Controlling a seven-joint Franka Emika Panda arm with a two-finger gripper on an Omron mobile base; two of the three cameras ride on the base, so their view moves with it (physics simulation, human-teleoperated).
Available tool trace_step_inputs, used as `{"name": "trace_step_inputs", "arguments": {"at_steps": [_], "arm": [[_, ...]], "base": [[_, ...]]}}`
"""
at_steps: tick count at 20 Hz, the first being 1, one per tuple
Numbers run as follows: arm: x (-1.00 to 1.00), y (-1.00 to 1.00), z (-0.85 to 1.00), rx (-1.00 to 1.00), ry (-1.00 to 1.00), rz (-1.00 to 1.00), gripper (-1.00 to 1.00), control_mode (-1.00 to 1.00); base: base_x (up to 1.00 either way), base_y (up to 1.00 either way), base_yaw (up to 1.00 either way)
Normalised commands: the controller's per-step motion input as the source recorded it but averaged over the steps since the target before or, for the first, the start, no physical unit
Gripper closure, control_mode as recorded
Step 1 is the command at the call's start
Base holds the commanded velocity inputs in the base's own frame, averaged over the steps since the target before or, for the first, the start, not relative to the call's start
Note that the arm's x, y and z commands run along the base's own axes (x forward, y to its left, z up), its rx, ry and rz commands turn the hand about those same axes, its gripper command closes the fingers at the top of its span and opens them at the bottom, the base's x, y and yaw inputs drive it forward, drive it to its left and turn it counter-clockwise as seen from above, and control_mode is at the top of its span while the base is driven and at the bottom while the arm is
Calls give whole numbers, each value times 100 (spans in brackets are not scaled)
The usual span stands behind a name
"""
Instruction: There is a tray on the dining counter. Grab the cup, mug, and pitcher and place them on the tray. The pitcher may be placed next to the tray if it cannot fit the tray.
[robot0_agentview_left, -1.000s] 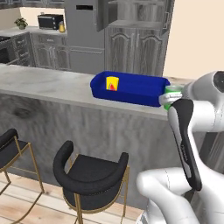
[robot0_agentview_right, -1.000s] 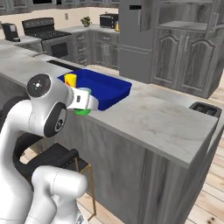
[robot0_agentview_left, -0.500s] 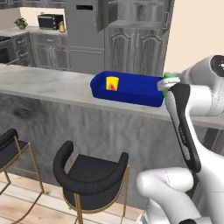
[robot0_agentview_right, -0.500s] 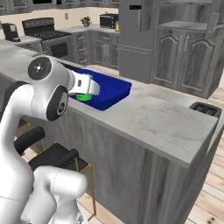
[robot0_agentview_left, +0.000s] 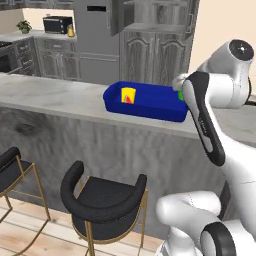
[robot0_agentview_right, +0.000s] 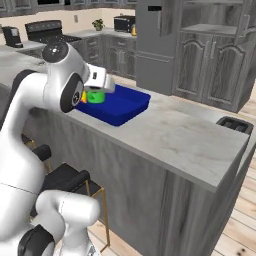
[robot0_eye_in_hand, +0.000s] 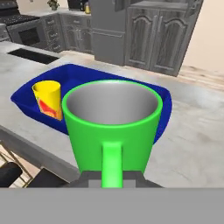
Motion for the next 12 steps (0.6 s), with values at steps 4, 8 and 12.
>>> {"name": "trace_step_inputs", "arguments": {"at_steps": [4,8,12], "arm": [[62,12,0,0,9,12,100,-100],[70,8,-3,0,5,16,100,-100],[52,2,-29,0,0,18,100,-100]], "base": [[0,0,0],[0,0,0],[0,0,0]]}}
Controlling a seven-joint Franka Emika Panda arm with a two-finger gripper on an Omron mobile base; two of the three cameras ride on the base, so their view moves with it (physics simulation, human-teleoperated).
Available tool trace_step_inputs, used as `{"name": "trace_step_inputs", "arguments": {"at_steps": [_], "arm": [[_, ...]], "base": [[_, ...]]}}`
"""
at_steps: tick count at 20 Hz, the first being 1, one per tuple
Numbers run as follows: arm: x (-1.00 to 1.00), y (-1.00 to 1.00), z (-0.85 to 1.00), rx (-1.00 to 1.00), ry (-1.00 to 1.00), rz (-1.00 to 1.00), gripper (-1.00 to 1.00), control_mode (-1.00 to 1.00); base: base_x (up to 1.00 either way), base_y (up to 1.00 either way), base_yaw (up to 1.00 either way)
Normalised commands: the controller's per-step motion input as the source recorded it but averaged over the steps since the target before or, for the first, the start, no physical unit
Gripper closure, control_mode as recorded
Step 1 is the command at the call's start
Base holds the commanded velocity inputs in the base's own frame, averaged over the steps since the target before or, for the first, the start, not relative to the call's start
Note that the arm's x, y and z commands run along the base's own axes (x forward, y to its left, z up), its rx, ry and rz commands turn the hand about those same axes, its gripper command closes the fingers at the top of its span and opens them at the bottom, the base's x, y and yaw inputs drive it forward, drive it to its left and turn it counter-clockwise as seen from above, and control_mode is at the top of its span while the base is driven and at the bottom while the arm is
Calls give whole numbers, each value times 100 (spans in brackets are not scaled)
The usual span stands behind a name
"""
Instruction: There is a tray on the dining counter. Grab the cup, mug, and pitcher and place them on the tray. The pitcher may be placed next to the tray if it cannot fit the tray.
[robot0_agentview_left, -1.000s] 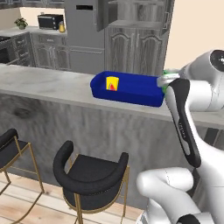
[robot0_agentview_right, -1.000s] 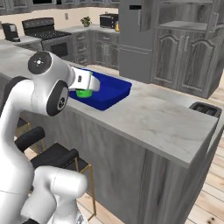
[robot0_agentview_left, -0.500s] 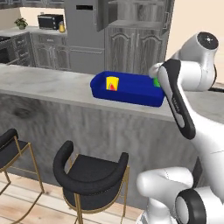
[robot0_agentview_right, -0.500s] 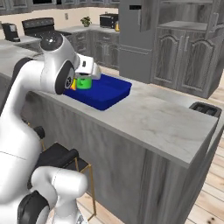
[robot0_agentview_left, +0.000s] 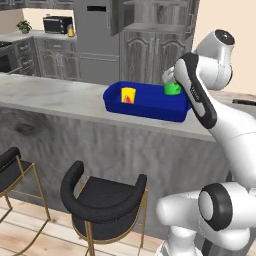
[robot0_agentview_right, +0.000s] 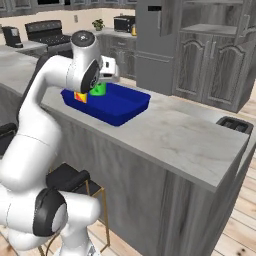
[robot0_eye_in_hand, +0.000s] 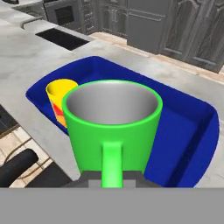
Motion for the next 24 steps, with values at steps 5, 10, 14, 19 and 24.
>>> {"name": "trace_step_inputs", "arguments": {"at_steps": [5,10,14,19,24], "arm": [[44,14,-41,-3,0,17,100,-100],[48,22,-30,-1,0,12,100,-100],[60,3,-15,0,0,7,100,-100],[41,0,-3,0,1,3,100,-100],[38,0,0,0,2,2,100,-100]], "base": [[0,0,0],[0,0,0],[0,0,0],[0,0,0],[0,0,0]]}}
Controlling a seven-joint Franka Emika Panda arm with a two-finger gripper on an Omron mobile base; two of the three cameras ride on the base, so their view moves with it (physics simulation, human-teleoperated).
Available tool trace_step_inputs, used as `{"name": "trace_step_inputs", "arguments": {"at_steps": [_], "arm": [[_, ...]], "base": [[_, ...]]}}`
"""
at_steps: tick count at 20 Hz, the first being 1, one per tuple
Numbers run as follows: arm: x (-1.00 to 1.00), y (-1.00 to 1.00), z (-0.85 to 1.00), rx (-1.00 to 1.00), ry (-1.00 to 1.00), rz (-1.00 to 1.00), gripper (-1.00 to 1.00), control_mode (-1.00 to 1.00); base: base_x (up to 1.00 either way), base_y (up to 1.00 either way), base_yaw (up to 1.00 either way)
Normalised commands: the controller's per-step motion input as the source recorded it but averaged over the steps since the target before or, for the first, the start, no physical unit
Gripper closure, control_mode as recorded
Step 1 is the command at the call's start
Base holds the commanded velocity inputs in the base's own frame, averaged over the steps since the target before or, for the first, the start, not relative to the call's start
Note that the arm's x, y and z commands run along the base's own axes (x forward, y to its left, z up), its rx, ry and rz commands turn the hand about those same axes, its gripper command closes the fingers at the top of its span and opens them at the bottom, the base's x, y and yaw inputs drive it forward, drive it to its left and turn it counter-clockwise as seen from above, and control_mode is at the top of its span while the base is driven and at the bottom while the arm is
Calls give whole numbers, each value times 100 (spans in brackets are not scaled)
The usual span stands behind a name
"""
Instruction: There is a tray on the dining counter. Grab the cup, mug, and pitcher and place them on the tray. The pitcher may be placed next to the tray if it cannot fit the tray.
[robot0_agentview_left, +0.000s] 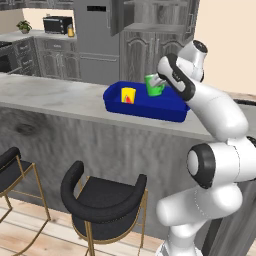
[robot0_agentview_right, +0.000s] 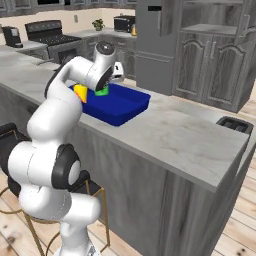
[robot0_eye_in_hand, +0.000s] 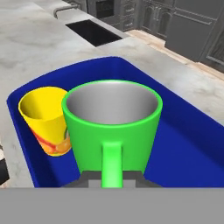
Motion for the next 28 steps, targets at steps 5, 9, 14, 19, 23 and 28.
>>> {"name": "trace_step_inputs", "arguments": {"at_steps": [5,9,14,19,23,28], "arm": [[27,1,-10,0,0,0,100,-100],[14,0,-19,4,0,0,100,-100],[4,0,-13,8,-4,0,100,-100],[17,0,-8,2,-11,0,100,-100],[19,0,-18,0,-7,0,100,-100],[14,11,-24,0,0,0,100,-100]], "base": [[0,0,0],[0,0,0],[0,0,0],[0,0,0],[0,0,0],[0,0,0]]}}
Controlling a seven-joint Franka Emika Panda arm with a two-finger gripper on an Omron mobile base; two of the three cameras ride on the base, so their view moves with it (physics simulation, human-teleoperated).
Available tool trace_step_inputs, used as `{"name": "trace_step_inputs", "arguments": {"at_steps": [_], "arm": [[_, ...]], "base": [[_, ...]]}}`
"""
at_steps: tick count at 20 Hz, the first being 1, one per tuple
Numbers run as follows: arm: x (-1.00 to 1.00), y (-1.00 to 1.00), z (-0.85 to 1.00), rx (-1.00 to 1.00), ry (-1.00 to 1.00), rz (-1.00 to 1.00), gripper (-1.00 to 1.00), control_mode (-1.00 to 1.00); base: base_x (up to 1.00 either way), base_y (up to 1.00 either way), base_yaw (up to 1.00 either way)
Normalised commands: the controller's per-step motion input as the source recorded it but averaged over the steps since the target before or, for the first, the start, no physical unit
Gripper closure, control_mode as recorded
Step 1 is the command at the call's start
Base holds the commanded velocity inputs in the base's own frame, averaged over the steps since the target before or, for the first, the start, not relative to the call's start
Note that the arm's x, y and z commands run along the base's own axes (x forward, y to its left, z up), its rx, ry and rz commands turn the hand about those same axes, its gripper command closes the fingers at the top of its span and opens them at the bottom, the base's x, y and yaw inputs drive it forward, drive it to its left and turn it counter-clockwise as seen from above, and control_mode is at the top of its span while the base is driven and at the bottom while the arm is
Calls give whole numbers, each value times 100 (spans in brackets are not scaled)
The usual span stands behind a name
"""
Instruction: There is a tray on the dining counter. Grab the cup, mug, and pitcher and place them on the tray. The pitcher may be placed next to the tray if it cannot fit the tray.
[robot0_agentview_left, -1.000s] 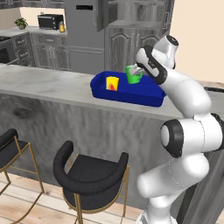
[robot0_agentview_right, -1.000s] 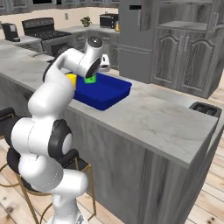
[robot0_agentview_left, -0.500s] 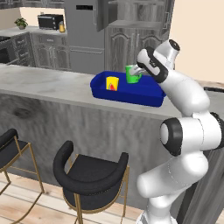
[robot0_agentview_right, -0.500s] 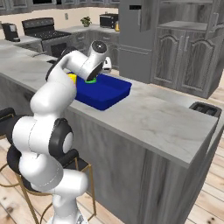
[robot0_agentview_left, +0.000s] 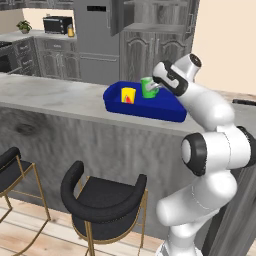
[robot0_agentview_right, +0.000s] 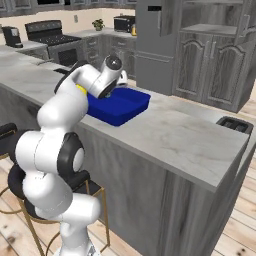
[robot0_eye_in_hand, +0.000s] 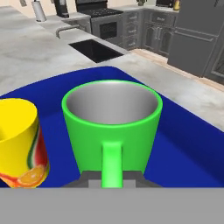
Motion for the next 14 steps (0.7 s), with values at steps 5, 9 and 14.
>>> {"name": "trace_step_inputs", "arguments": {"at_steps": [5,9,14], "arm": [[24,14,0,0,0,0,100,-100],[26,14,-5,0,0,1,100,-100],[5,9,-13,1,0,2,100,-100]], "base": [[0,0,0],[0,0,0],[0,0,0]]}}
